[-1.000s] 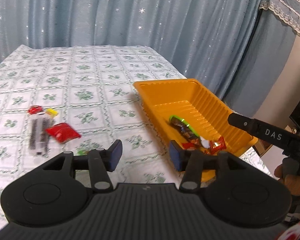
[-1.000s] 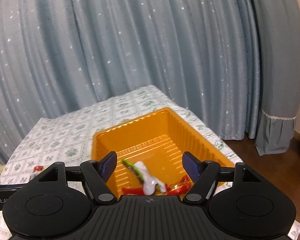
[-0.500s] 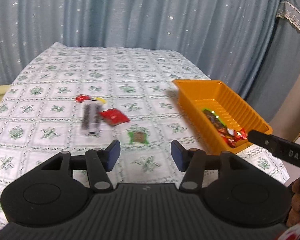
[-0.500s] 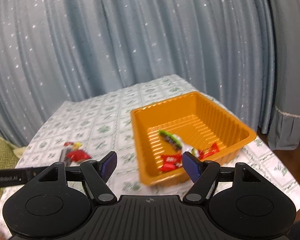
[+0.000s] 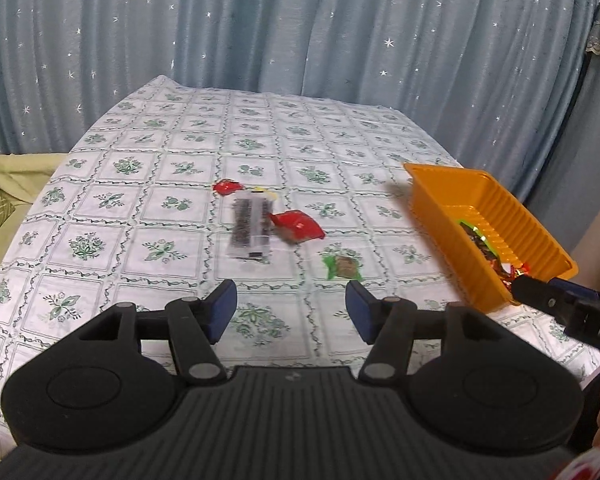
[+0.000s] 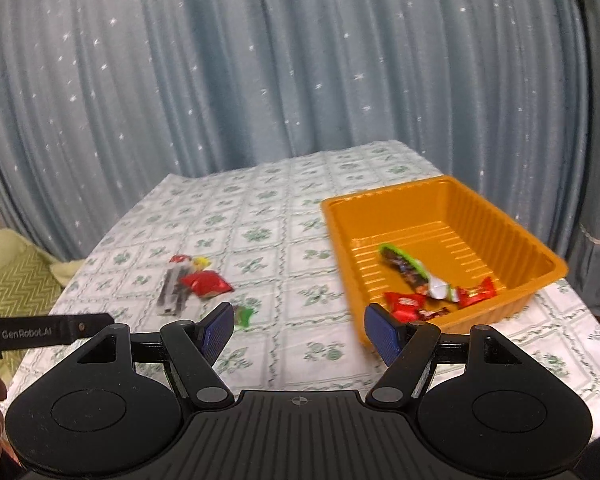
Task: Organize snacks
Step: 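Move both tools back toward the green-wrapped snack on the bed, then grasp the green-wrapped snack with the right tool while the left tool grasps the clear stick packet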
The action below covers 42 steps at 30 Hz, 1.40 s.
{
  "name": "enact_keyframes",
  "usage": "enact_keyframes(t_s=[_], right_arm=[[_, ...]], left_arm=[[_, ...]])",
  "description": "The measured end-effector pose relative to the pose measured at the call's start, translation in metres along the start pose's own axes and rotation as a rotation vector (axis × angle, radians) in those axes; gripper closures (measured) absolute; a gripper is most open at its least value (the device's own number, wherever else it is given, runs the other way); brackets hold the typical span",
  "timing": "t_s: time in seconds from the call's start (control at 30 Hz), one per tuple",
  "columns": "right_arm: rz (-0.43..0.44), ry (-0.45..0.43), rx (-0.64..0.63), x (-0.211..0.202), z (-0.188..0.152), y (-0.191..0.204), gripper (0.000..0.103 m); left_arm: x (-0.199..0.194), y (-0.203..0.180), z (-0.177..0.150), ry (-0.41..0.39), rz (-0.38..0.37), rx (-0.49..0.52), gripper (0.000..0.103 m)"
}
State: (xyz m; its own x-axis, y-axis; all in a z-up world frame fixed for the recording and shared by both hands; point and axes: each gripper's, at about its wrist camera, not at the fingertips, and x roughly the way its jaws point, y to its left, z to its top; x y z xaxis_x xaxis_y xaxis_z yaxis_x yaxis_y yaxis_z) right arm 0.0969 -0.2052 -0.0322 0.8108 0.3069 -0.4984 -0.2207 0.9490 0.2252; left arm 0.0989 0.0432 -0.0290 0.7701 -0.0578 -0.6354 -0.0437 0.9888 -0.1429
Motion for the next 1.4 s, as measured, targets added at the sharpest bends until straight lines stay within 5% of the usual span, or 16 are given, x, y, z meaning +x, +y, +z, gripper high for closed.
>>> enact_keyframes(t_s=[0.53, 0.87, 1.17, 1.4], right_arm=[[0.094, 0.182, -0.276, 0.101, -0.014, 0.041, 0.031], [0.104, 0.205, -0.439, 0.171, -0.016, 0.049, 0.032], [0.14, 0.201, -0.477, 0.204, -0.015, 0.049, 0.047], [0.2, 0.213, -0.462, 0.209, -0.012, 0.056, 0.08]], left_arm=[[0.049, 0.028, 0.019, 0.047, 0.013, 0.087, 0.04], [0.092, 0.038, 0.032, 0.067, 0.0, 0.143, 0.037], [0.114, 0.045, 0.031, 0.097, -0.023, 0.109, 0.036], [0.119, 0.048, 0.028, 0.113, -0.035, 0.081, 0.036]])
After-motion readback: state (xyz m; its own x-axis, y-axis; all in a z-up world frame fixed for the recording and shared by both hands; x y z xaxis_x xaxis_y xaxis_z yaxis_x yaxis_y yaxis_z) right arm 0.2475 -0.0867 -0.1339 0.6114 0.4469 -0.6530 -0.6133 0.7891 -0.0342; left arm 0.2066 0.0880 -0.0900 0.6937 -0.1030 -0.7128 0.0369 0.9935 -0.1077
